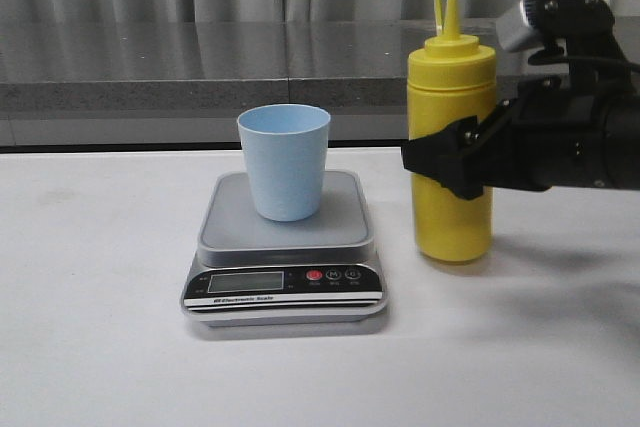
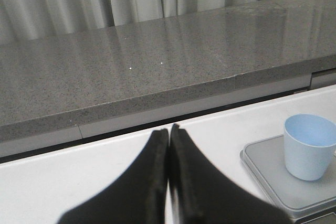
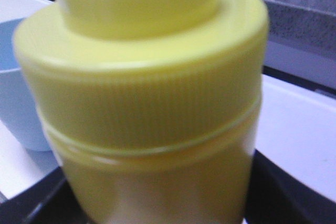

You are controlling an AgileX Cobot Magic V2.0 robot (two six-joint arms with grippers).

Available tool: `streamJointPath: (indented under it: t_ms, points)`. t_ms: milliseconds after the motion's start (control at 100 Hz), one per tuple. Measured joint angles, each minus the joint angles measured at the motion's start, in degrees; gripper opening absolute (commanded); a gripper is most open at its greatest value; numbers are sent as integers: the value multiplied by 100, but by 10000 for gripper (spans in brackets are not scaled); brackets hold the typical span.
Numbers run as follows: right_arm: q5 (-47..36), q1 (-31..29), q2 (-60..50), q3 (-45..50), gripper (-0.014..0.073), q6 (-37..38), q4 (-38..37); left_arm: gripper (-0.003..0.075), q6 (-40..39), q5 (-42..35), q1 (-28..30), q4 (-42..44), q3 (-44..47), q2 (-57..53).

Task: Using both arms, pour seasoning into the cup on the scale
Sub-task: 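Lift the bottle and tilt its nozzle down toward the cup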

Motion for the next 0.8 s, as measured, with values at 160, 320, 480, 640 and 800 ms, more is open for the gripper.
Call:
streamJointPath:
  t_ms: [160, 320, 480, 640, 800]
  points:
    - [1276, 0, -755, -489, 55, -66, -413, -18, 0, 0, 0, 0, 0, 0]
    - [2642, 128, -1119, -1166, 55, -86, -1137, -18, 0, 0, 0, 0, 0, 0]
    - [4184, 528, -1142, -1908, 55, -99, -1771, -18, 0, 0, 0, 0, 0, 0]
    - [5260, 963, -1142, -2499, 55, -108, -2452, -18, 0, 0, 0, 0, 0, 0]
    - [5949, 1321, -967, -2861, 55, -108, -3208, -18, 0, 0, 0, 0, 0, 0]
